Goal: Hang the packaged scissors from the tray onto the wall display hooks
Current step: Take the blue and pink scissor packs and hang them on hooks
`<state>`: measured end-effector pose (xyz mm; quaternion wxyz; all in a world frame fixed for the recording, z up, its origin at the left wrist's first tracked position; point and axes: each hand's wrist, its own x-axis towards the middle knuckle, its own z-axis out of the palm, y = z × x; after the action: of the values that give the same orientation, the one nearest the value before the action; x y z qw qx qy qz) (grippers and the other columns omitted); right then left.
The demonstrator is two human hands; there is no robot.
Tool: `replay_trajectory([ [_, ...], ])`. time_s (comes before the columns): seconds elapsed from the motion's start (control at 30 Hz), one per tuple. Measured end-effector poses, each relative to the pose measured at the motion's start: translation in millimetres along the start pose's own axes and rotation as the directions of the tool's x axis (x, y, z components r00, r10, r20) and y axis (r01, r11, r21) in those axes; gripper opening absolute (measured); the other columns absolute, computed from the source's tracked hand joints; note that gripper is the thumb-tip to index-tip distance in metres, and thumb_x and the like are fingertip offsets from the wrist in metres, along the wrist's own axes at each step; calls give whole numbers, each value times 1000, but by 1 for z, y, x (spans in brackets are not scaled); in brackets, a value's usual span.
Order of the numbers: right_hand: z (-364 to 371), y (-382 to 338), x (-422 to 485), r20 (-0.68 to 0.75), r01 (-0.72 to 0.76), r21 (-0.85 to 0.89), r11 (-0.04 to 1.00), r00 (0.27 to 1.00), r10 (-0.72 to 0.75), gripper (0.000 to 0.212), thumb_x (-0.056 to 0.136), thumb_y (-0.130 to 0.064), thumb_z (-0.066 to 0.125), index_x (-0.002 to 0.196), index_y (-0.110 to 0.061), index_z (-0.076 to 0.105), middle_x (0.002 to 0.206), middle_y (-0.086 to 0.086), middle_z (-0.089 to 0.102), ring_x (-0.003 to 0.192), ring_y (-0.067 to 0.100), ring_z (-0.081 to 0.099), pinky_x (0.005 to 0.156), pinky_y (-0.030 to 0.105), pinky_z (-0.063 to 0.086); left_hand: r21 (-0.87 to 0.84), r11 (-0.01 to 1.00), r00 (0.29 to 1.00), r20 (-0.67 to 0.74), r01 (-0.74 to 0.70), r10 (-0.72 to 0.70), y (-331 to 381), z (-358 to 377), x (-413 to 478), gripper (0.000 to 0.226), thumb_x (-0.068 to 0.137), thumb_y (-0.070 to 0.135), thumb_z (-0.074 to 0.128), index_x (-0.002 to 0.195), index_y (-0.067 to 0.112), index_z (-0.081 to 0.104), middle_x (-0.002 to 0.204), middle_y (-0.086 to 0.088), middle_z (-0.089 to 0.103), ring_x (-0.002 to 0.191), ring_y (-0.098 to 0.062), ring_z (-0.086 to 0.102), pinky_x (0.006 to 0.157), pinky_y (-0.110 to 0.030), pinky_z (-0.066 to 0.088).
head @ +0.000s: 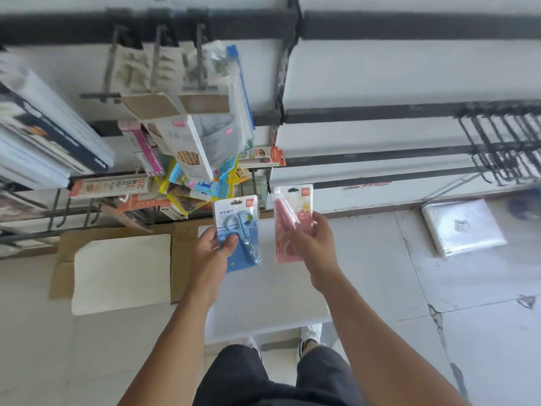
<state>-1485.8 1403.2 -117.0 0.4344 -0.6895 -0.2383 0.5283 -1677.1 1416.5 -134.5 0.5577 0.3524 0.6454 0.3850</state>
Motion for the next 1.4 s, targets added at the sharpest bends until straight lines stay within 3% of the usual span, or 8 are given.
replay_trajectory([
  [0.3,13,-104,-53,-31,278,97,956,961,-276,31,85,4,67,114,-6,59,100,13,73,80,21,71,58,25,58,-126,962,965,63,-244,253,102,-23,-34,17,84,31,71,99,37,76,100,0,79,96,-34,69,96,-66,48],
  [0.5,0,-153,-87,-47,413,188,891,910,-412,28,87,-2,68,113,-5,59,94,4,72,74,10,75,60,23,58,-210,896,912,46,-391,408,151,-14,-62,15,89,22,71,93,36,76,103,-4,77,97,-23,64,87,-47,52],
  [0.67,-37,-179,-106,-68,477,227,849,877,-475,21,84,1,64,102,-11,61,93,4,70,77,16,70,57,17,55,-244,845,861,66,-476,504,178,12,-92,16,95,15,65,101,29,72,93,13,79,86,-9,69,75,-27,54],
  [0.87,-117,-197,-124,-44,512,294,807,851,-524,18,91,-3,64,109,0,65,95,11,76,72,17,74,57,22,57,-290,772,803,17,-566,595,197,72,-141,19,94,14,67,112,20,71,106,3,79,96,-16,69,86,-36,54],
  [1.0,-195,-209,-139,-17,557,311,770,813,-582,18,93,-11,69,108,-1,67,94,14,78,65,15,74,54,22,56,-314,715,758,-25,-625,651,211,142,-184,20,94,10,66,113,17,70,101,8,79,89,-2,69,77,-19,52],
  [1.17,-301,-236,-151,-45,631,272,727,763,-645,15,95,-13,68,106,-2,69,90,12,77,64,14,74,53,24,57,-348,663,712,-19,-663,702,233,235,-234,21,94,8,65,106,25,71,101,10,78,95,-3,69,81,-18,52],
  [1.3,-362,-261,-152,-88,674,252,694,730,-678,14,97,-16,69,103,-4,69,96,18,77,74,25,75,66,46,65,-354,630,672,6,-691,741,252,292,-264,22,94,11,66,101,30,73,102,11,79,94,-3,70,79,-18,52],
  [1.4,-392,-281,-147,-99,684,296,667,717,-690,7,97,-13,69,103,-9,70,93,12,78,73,21,76,66,41,64,-338,613,644,27,-714,765,274,325,-275,25,94,11,66,96,35,75,101,11,79,93,-3,70,79,-18,52],
])
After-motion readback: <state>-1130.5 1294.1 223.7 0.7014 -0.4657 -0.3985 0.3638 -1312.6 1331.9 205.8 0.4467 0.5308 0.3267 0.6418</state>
